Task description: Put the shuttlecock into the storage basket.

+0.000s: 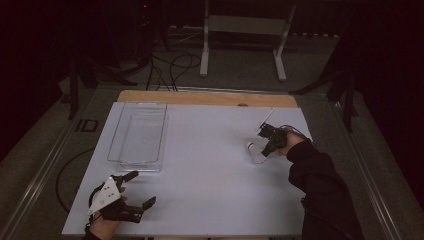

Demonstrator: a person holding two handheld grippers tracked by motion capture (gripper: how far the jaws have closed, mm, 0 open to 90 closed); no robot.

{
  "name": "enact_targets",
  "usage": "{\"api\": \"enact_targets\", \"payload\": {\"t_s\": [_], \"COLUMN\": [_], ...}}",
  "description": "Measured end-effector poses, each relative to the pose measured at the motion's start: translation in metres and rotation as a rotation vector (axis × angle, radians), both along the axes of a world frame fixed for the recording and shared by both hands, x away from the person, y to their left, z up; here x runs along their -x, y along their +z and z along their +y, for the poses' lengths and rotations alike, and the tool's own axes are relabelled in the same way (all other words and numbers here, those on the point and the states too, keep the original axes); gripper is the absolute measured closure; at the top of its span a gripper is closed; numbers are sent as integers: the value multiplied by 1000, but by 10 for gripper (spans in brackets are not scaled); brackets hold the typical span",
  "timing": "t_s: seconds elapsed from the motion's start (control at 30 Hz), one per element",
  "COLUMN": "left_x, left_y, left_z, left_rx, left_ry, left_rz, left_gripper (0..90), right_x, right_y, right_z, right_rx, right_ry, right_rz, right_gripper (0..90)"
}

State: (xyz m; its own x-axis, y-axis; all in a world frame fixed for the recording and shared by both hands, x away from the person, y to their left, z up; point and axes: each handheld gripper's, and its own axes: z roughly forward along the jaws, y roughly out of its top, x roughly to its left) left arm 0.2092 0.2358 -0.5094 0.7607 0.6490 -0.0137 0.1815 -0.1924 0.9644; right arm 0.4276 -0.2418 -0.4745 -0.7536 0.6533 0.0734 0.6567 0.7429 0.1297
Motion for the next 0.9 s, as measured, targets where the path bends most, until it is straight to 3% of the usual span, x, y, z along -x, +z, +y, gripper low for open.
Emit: {"api": "enact_targets", "payload": {"t_s": [0.2,0.37,0.9], "left_x": [0,0,0], "left_y": [0,0,0], "left_z": [0,0,-1], "left_rx": [-5,-7,-13], "left_ry": [0,2,0], "left_rz": [1,0,-1], "left_gripper": [5,5,5], "right_x": [7,18,44], "right_y": [1,2,6], "right_z": [-1,2,17], "right_rx": [5,-6,-1], "right_ry": [64,179,424], "right_rz": [9,12,-6], "right_gripper": [900,900,900]}}
